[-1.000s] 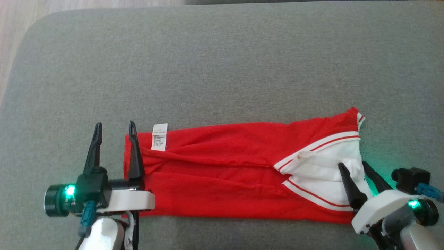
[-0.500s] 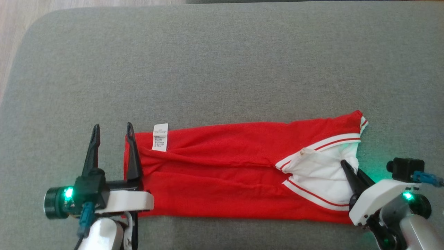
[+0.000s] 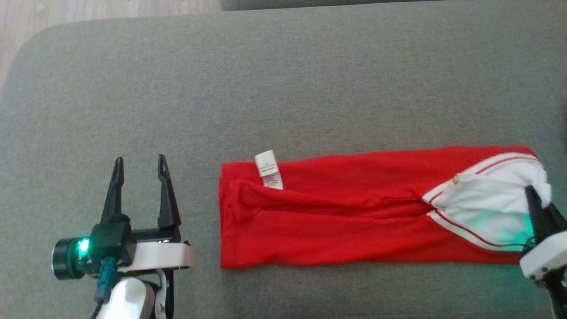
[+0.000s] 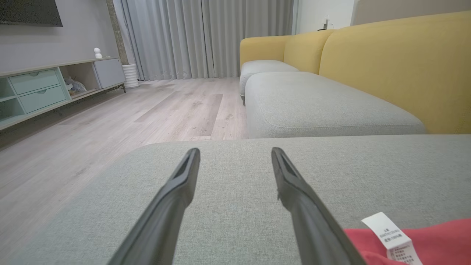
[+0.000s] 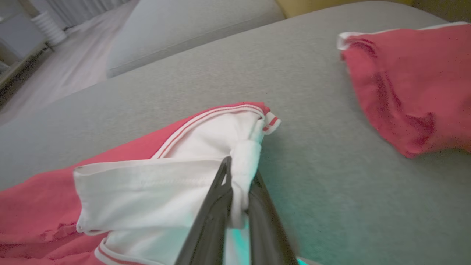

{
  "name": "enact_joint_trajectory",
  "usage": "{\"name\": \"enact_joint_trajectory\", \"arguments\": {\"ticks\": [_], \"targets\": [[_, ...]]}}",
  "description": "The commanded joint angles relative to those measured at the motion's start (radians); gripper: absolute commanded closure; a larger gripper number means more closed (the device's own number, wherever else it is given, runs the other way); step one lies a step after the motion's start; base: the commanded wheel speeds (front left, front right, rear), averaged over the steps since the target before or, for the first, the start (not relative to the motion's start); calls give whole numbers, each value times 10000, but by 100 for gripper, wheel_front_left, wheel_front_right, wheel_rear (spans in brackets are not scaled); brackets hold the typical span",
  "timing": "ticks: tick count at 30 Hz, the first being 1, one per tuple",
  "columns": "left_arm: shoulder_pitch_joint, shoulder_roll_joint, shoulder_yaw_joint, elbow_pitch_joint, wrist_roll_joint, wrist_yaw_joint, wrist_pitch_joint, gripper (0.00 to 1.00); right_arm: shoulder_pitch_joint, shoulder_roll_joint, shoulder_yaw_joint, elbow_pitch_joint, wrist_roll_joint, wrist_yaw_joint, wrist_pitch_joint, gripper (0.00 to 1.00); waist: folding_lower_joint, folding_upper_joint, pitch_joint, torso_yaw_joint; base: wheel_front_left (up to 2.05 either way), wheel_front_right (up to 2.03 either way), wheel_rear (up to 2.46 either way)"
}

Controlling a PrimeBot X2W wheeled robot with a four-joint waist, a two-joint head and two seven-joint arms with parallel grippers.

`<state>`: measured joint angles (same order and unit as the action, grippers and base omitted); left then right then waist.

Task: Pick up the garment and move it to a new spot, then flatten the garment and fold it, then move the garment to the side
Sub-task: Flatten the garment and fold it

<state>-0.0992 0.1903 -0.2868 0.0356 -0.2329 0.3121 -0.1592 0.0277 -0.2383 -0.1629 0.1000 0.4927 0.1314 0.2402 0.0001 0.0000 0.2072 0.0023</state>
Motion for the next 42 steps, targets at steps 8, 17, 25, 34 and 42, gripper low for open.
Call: {"name": "enact_joint_trajectory", "arguments": {"ticks": [8,17,25,34,42], "targets": [[-190,262,376,-389,-187,65,78,0,-349,-146,1055,-2312,-471,-7,1071,100,-1,0,-286,-99,0,0,0],[-177,170,193,-236,-322,-33,64,0,-1742,1203,4789,-2457,730,-7,2055,100,-1,0,-623,380,0,0,0],[-146,-32,-14,-76,-433,-70,-41,0,-2872,1816,7085,-475,1818,-7,1008,100,-1,0,-490,1182,0,0,0],[-288,-146,-41,155,-508,-34,-273,0,-3885,1875,8161,627,2251,-7,-948,0,-1,0,-147,1394,0,0,0],[-404,-101,16,256,-537,11,-362,0,-4499,1059,8082,-560,1654,-7,-3420,0,-1,0,-74,1061,0,0,0]]}}
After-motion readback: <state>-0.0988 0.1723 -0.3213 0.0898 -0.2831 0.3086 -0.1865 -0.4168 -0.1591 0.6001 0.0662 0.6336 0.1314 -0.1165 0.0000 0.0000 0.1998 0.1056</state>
